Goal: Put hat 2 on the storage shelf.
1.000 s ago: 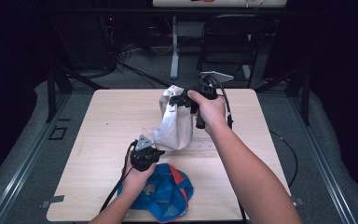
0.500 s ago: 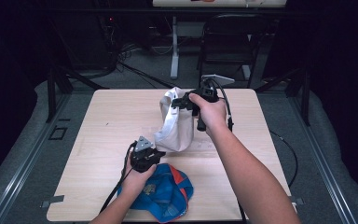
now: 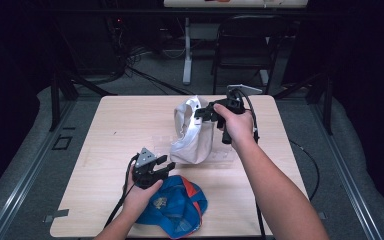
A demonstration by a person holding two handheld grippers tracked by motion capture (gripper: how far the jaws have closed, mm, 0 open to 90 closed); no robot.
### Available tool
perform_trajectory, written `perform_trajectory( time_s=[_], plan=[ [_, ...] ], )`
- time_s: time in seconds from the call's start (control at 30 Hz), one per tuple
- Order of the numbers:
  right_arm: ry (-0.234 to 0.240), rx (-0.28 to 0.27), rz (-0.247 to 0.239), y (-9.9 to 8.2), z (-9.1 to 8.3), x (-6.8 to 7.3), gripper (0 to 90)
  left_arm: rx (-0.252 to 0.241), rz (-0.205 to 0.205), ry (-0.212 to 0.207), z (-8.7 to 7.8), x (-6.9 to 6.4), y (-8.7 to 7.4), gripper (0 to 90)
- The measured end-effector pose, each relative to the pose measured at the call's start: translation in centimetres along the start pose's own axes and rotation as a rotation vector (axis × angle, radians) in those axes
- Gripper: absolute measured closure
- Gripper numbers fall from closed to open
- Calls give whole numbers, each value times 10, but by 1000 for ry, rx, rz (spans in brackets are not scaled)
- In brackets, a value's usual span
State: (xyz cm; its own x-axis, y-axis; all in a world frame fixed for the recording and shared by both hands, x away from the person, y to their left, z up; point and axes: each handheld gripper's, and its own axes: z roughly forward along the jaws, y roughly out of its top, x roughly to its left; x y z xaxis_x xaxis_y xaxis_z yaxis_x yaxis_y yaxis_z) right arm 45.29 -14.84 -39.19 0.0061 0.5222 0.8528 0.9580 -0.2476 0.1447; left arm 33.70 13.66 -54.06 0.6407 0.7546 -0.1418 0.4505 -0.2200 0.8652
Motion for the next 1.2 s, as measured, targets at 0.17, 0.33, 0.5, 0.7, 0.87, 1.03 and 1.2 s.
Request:
perform_trajectory(
  time_s=[0.17, 0.33, 0.5, 0.7, 0.87, 1.03, 1.2],
  plan=[
    [20, -18, -13, -1, -9, 0, 693, -8, -5, 0, -9, 3, -2, 530],
    [5, -17, -43, -4, -18, 1, 690, -14, -8, 6, -23, 8, -3, 513],
    [0, -36, -55, -9, -25, 2, 689, -14, -16, 22, -36, 15, -5, 510],
    [-20, -50, -89, -19, -35, 1, 687, -2, -14, 46, -52, 23, -12, 505],
    [-48, -49, -132, -33, -45, -1, 681, 8, -31, 74, -72, 33, -22, 505],
    [-77, -53, -176, -47, -53, -8, 673, 14, -62, 99, -88, 42, -31, 493],
    [-110, -46, -197, -64, -54, -24, 664, 2, -76, 109, -94, 48, -42, 480]
  ],
)
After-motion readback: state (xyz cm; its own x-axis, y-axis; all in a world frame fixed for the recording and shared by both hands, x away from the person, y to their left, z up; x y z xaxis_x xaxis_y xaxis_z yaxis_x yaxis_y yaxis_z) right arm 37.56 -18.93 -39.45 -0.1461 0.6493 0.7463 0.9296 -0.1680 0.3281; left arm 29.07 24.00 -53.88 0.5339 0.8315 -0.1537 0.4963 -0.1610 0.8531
